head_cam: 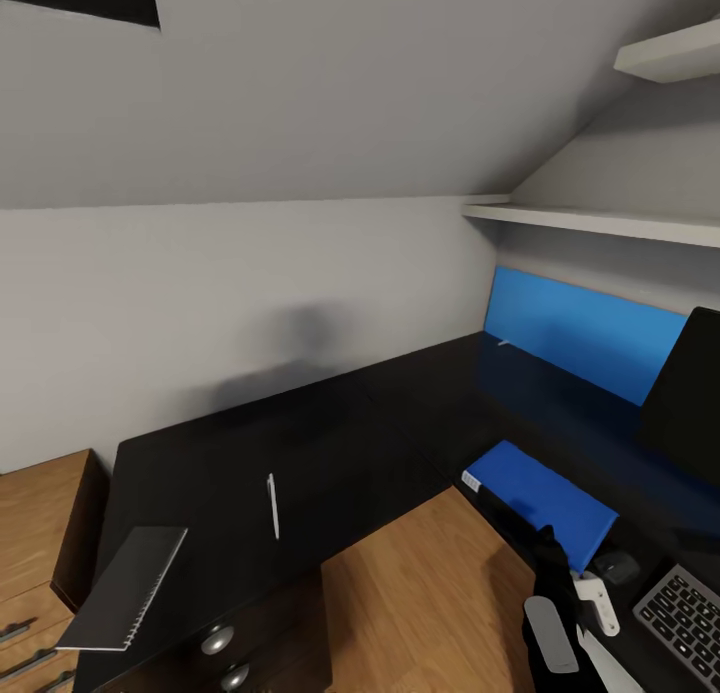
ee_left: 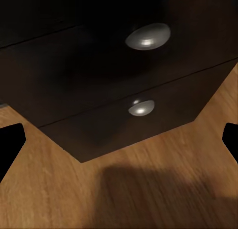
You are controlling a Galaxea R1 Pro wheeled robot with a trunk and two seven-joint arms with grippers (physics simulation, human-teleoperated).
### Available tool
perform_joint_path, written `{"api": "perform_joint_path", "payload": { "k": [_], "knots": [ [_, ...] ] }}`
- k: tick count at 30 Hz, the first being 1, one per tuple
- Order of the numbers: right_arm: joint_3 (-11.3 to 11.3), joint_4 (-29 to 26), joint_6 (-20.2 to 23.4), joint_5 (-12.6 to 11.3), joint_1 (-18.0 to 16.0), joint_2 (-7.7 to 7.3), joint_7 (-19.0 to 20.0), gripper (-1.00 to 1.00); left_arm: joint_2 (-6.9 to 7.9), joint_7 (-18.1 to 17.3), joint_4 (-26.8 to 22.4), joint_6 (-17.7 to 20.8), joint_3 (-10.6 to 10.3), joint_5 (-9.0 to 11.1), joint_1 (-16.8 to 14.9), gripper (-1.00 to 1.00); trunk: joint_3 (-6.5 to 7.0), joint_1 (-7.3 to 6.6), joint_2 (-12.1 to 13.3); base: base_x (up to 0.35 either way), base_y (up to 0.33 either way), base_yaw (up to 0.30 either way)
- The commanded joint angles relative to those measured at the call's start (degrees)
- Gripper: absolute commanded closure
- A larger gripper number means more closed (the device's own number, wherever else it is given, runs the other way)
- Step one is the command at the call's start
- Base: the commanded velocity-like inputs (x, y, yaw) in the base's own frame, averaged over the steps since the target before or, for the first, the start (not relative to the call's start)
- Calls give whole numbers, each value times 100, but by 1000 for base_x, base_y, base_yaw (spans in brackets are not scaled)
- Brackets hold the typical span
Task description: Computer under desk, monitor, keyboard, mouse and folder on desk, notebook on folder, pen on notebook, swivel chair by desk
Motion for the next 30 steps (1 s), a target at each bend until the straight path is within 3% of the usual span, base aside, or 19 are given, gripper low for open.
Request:
{"api": "perform_joint_path", "payload": {
  "k": [1,17,24,30],
  "knots": [
    [-6,0,-7,-90,-2,3,-15,-100,-1,54,1,-11,13,-62,-3,-100,-7,0,-4,-17,23,0],
    [92,104,212,-83,-3,6,-9,-100,-1,54,1,-10,13,-62,-3,-100,-7,0,-4,-2,3,0],
    [378,221,387,-76,-7,6,-7,-100,-1,54,0,-8,13,-62,0,-100,-7,0,-4,0,0,0],
    [924,251,674,-73,-9,6,-6,-100,-1,54,1,-5,13,-62,-2,-100,-7,0,-4,0,0,0]
  ]
}}
